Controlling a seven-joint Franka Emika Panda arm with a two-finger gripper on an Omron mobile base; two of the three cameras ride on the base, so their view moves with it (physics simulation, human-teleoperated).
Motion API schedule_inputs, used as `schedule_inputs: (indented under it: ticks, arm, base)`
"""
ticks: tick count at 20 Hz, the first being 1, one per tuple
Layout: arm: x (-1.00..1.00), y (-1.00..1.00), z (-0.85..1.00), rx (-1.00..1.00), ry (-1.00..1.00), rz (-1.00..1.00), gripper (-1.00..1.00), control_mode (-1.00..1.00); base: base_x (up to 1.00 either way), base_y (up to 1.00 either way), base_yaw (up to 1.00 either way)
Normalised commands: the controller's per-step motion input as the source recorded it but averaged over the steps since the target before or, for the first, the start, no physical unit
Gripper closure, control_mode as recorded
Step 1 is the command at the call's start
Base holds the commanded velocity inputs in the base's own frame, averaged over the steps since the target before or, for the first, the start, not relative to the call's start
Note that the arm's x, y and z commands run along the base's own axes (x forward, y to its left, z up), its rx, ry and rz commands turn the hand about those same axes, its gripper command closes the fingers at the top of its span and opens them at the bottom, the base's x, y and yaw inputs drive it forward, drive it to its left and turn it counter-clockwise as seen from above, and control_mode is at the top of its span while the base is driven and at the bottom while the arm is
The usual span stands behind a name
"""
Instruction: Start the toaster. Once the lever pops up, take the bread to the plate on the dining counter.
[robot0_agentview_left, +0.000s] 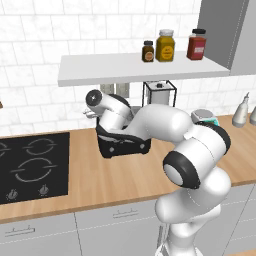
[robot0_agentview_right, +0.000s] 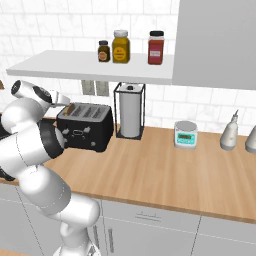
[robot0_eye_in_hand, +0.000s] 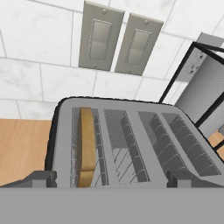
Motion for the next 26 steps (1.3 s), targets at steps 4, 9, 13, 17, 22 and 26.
schedule_inputs:
  ticks: [4, 9, 13, 17, 22, 26]
  arm:
    - [0.00, 0.00, 0.00, 0.00, 0.00, 0.00, -1.00, -1.00]
    - [0.00, 0.00, 0.00, 0.00, 0.00, 0.00, -1.00, -1.00]
    - [0.00, 0.00, 0.00, 0.00, 0.00, 0.00, -1.00, -1.00]
    - [0.00, 0.00, 0.00, 0.00, 0.00, 0.00, -1.00, -1.00]
    - [0.00, 0.00, 0.00, 0.00, 0.00, 0.00, -1.00, -1.00]
    - [0.00, 0.00, 0.00, 0.00, 0.00, 0.00, -1.00, -1.00]
  base:
    - [0.00, 0.00, 0.00]
    - [0.00, 0.00, 0.00]
    - [0.00, 0.00, 0.00]
    - [0.00, 0.00, 0.00]
    - [0.00, 0.00, 0.00]
    - [0.00, 0.00, 0.00]
